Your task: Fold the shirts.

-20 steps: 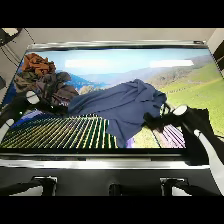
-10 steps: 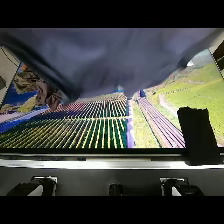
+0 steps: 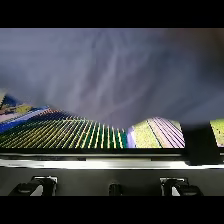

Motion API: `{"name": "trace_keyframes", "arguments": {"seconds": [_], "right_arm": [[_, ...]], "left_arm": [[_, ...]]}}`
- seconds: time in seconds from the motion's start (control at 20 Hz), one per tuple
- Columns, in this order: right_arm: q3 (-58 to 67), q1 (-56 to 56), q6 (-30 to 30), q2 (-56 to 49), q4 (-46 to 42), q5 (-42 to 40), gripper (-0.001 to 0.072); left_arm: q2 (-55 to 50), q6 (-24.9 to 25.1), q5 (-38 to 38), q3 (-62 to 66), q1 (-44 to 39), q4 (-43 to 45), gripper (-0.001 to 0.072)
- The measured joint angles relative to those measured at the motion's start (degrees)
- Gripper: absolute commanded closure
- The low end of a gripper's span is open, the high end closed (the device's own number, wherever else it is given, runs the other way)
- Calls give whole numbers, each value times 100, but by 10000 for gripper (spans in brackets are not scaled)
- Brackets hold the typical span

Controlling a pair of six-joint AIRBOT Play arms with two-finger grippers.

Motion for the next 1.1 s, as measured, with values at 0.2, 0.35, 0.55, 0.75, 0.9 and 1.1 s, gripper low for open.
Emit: {"name": "trace_keyframes", "arguments": {"seconds": [0.2, 0.35, 0.55, 0.75, 0.9, 1.1], "right_arm": [[-57, 0, 162, -870, -240, 1161, 679], [-424, 0, 282, -1985, -240, 1517, 678], [-754, -2, 920, -3716, 160, 809, 678], [-841, 0, 1641, -5167, 1027, 66, 678], [-868, 0, 1893, -5884, 1805, -68, 678], [-791, -35, 1937, -6186, 2400, 122, 275]], "left_arm": [[-688, 9, -439, -568, -2, 85, 678], [-1547, 87, -442, -1412, -2, 131, 677], [-3058, 157, -24, -2135, 0, 170, 677], [-4328, 157, 363, -2264, 2, -98, 675], [-4852, 151, 433, -2291, -13, -544, 674], [-5058, 155, 13, -2188, -48, -876, 217]]}}
